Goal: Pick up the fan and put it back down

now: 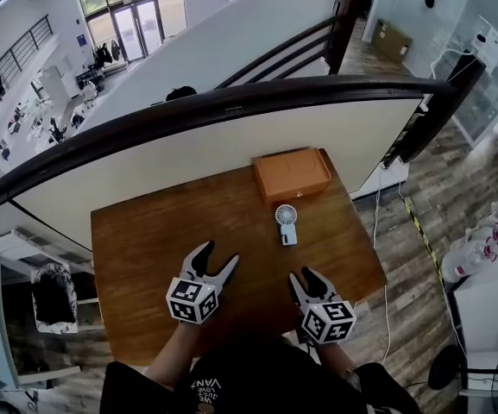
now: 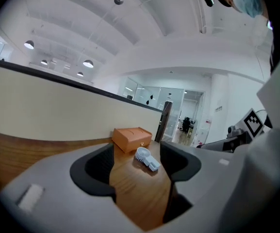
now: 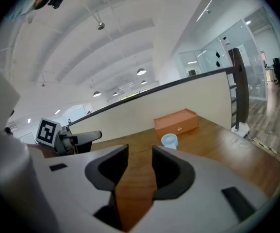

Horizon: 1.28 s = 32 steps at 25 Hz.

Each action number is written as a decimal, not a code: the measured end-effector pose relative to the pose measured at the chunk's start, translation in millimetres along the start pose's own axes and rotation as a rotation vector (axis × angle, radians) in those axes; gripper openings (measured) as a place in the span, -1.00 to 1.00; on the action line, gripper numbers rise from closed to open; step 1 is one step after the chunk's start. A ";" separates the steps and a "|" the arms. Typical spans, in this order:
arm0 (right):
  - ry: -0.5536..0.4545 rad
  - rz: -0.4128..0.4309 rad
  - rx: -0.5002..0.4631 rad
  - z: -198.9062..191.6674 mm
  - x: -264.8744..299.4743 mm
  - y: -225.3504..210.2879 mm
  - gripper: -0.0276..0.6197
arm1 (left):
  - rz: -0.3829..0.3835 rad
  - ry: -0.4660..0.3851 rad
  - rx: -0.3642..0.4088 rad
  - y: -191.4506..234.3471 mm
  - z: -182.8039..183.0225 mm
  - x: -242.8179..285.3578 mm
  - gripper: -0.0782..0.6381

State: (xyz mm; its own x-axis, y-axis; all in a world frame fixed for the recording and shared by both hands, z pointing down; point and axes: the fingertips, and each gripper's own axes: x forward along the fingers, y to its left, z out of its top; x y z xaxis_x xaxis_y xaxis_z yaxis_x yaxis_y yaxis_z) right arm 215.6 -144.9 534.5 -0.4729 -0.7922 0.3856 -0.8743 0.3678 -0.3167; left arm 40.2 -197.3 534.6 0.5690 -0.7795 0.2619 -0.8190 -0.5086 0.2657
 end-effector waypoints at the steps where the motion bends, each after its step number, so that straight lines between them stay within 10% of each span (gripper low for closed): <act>1: -0.004 0.005 -0.004 1.9 2.3 5.8 -0.50 | -0.001 -0.008 0.020 1.6 3.8 -7.6 0.06; 11: -0.057 0.042 -0.048 20.2 24.6 62.7 -0.50 | 0.004 -0.080 0.089 27.2 18.3 -77.6 -0.71; 32: -0.070 0.064 -0.154 -3.3 55.6 161.7 -0.88 | 0.078 -0.111 0.107 88.4 4.7 -184.9 -0.75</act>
State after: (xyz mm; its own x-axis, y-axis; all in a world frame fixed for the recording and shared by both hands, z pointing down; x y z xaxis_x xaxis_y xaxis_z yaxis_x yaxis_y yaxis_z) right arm 47.6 -128.0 507.6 -0.5238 -0.7948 0.3065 -0.8518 0.4841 -0.2003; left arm -137.7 -99.9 505.4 0.4968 -0.8505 0.1726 -0.8668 -0.4765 0.1470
